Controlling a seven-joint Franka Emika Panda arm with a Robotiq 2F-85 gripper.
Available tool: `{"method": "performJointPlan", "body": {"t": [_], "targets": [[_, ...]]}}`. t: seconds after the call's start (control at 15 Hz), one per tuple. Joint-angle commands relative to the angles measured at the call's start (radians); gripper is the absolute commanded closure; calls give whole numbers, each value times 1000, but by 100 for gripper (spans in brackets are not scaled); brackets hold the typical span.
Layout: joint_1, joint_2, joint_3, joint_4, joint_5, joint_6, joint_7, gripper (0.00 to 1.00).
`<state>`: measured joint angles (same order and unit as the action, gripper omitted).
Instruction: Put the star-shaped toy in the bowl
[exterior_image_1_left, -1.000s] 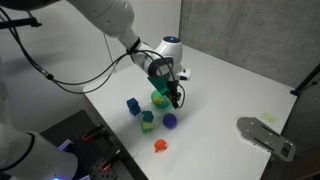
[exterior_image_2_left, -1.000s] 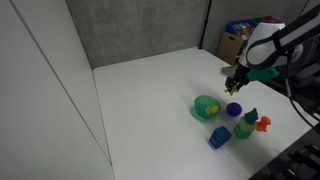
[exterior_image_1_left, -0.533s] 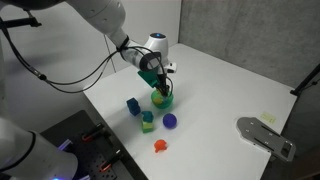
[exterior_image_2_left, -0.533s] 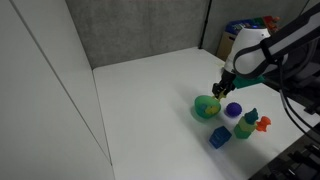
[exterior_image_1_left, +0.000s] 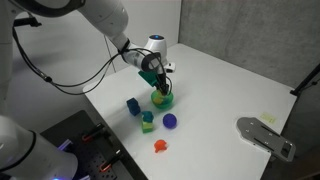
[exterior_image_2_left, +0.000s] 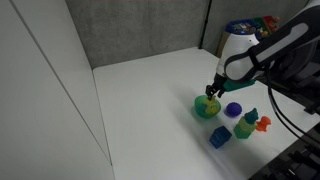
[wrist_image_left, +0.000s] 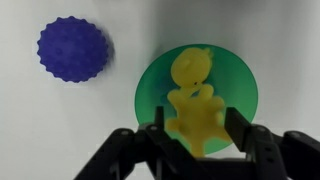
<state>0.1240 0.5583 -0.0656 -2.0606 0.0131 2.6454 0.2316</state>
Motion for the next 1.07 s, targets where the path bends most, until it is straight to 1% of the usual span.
{"method": "performJointPlan", "body": {"t": [0.0, 0.07, 0.27, 0.4, 0.6, 0.8, 1.0], "targets": [[3, 24, -22, 47, -21, -23, 25, 3], [1, 16, -27, 46, -20, -26, 26, 0], [-17, -34, -33, 26, -10, -59, 11, 0], [-24, -81, -41, 10, -15, -105, 12, 0], [-35, -164, -49, -5, -25, -191, 12, 0], [-62, -267, -45, -25, -25, -282, -5, 0], [-104, -385, -38, -55, -13, -389, -67, 0]]}}
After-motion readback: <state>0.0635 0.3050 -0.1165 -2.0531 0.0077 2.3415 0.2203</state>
